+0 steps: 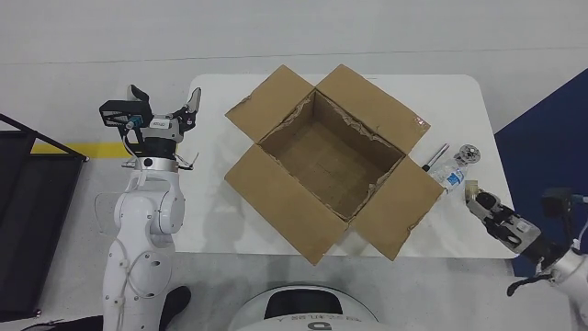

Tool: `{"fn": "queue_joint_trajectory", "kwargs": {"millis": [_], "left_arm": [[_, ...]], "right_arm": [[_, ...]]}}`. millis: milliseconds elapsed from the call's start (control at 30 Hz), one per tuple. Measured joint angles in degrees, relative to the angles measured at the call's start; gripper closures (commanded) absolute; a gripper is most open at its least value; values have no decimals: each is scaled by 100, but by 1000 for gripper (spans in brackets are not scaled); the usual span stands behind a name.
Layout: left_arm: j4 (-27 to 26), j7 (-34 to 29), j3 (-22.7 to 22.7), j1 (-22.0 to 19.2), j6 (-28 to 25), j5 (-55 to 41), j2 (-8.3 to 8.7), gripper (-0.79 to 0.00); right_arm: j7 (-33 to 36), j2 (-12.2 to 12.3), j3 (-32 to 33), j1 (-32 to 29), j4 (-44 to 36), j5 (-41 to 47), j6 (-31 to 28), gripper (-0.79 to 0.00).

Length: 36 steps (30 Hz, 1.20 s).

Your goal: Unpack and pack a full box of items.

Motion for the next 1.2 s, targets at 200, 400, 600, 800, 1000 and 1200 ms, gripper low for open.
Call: {"fn": "queue_joint_trajectory", "kwargs": {"millis": [200,400,600,800,1000,1200], "left_arm": [[0,0,0,0,0,0,0,-785],[0,0,0,0,0,0,0,-785],[0,0,0,0,0,0,0,-785],[0,0,0,0,0,0,0,-785],[0,0,0,0,0,0,0,-785],[0,0,0,0,0,0,0,-785]], "right_arm": [[312,8,-241,-16,-1716,-595,662,0],[794,101,-1454,854,-2133,-1874,1255,0],[1242,78,-3735,2227,-2131,-3826,2596,0],[2338,-60,-5471,3285,-2063,-4940,4171,0],[2753,-231,-6499,4193,-1405,-5661,5138,-606],[2975,-334,-6826,4551,-1159,-5993,5625,-785]]}}
